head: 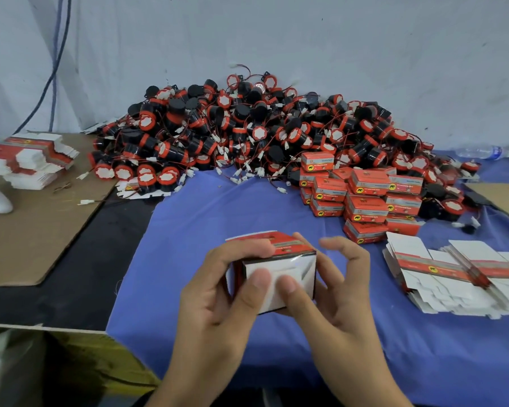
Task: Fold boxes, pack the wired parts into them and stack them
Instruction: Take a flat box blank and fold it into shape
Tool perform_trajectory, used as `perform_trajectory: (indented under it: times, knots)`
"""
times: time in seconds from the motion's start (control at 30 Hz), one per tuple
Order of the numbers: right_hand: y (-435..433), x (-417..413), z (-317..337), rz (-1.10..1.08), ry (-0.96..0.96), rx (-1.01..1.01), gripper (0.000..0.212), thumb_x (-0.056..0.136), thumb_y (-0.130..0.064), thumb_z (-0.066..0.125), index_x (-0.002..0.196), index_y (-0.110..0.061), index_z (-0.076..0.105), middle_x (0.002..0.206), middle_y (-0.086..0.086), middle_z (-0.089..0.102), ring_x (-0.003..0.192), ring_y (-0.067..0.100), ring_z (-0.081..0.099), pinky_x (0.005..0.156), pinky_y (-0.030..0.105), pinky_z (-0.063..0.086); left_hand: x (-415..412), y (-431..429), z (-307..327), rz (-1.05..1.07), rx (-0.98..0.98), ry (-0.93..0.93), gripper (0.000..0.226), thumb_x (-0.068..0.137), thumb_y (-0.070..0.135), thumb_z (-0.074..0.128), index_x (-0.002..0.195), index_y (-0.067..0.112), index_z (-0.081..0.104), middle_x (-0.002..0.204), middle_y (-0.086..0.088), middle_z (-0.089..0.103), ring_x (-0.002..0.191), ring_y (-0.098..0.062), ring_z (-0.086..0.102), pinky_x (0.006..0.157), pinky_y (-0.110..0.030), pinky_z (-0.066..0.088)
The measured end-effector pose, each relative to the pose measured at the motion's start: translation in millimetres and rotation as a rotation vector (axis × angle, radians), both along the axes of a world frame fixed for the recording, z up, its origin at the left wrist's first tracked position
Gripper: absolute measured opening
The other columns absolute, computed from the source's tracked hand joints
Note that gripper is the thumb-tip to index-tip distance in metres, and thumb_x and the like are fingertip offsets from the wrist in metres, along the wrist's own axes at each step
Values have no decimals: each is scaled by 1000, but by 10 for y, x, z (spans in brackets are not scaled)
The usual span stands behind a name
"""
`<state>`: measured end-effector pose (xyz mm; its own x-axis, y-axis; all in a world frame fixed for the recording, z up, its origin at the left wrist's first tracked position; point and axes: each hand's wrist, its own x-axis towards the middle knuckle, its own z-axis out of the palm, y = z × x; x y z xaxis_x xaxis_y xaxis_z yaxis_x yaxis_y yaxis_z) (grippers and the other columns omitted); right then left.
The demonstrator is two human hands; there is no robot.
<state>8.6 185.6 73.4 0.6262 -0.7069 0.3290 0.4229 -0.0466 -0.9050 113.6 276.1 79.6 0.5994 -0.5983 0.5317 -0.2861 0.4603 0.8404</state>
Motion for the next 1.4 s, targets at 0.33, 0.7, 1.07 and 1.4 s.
perform_trajectory:
  times: [0.33,0.7,1.07,1.4]
  knots:
    - [150,75,87,-166,86,27,37,81,15,70,104,-12,60,101,-16,75,82,13,74,64,19,57,-169,-77,-94,211,-67,-90,40,86,-12,57,104,22,68,111,-8,64,107,-24,66,68,-25,61]
    - [173,160,-63,25,-75,477,79,63,-4,80,122,-49,54,104,19,75,95,25,73,76,28,58,-155,-63,-68,309,-32,40,23,91,15,65,105,32,69,104,3,70,97,-19,67,75,-16,53]
    - [85,120,-65,44,-82,489,92,57,7,82,129,-44,56,104,22,73,90,32,68,78,41,51,-201,-76,-142,206,167,64,29,93,29,56,115,46,63,115,14,68,111,-14,65,87,-33,54]
    - [-156,-19,-134,92,396,-348,106,79,-23,82,140,-74,11,111,-12,73,92,12,74,80,29,60,219,49,-198,-30,472,-19,76,49,76,79,118,60,52,105,23,68,96,-7,71,81,-26,59]
